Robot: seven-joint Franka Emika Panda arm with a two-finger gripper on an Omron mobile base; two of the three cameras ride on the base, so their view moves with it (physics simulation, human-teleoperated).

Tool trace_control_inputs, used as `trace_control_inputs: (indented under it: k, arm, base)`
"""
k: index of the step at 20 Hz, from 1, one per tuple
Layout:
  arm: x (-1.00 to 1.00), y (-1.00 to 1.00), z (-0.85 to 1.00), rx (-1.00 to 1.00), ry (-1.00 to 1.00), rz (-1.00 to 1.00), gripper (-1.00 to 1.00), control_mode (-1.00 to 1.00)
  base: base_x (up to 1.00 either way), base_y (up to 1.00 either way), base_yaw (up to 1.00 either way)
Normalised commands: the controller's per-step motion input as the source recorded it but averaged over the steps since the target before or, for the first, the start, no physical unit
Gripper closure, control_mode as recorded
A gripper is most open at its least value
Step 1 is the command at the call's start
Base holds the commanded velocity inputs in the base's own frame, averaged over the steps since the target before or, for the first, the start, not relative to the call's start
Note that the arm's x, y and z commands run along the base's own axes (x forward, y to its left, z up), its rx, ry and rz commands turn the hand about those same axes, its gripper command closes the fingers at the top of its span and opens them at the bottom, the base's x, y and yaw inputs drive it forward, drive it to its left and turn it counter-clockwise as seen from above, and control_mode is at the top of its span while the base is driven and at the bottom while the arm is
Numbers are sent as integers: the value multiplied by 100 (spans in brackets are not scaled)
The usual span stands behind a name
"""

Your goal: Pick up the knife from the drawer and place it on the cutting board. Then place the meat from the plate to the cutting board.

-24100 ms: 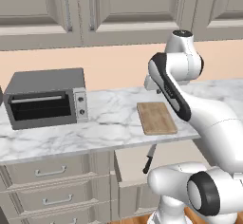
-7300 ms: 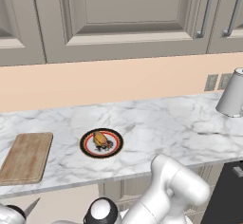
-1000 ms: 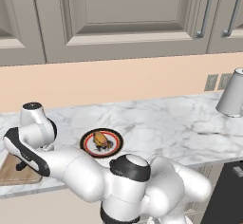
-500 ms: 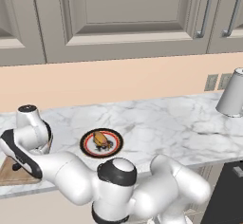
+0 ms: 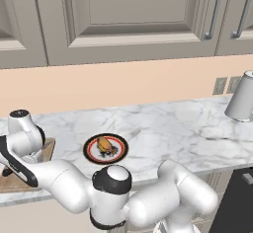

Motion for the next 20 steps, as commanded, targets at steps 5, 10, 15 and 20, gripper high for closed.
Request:
trace_control_inputs:
  k: [5,10,15,20]
  arm:
    - [0,1,-17,0,0,0,100,-100]
    - [0,-1,-15,0,0,0,-100,-100]
    - [0,0,1,0,0,0,-100,-100]
    - [-14,-3,34,0,-3,-1,-100,-100]
  base:
    - [0,0,0]
    - [0,0,0]
    - [0,0,0]
    - [0,0,0]
